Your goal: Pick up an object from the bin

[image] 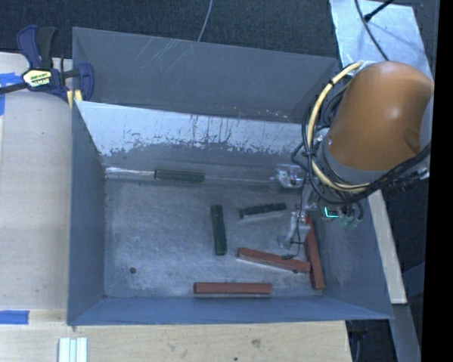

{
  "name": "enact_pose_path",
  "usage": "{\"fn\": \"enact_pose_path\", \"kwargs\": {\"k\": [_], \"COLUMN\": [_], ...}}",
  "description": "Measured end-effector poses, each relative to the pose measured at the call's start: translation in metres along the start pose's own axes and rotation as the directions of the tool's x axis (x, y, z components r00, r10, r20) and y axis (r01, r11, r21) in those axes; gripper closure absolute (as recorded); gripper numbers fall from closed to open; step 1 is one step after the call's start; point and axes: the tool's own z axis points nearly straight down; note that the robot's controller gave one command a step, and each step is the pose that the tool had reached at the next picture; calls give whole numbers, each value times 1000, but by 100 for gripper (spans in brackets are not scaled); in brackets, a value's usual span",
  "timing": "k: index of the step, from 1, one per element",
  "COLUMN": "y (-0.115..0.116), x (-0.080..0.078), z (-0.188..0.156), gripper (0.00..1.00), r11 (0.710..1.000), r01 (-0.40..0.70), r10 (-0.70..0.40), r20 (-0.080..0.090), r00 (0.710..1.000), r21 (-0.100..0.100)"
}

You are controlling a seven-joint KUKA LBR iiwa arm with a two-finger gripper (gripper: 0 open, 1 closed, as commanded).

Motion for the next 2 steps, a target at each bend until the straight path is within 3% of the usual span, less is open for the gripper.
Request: {"fn": "enact_pose_path", "kwargs": {"k": [1, 2], "y": [-1, -28], "x": [-2, -2], "z": [0, 93], "gripper": [0, 0], "r11": [1000, 998], "r01": [-2, -66], "r10": [2, 66], "r20": [14, 12], "r00": [1000, 998], "r21": [0, 0]}}
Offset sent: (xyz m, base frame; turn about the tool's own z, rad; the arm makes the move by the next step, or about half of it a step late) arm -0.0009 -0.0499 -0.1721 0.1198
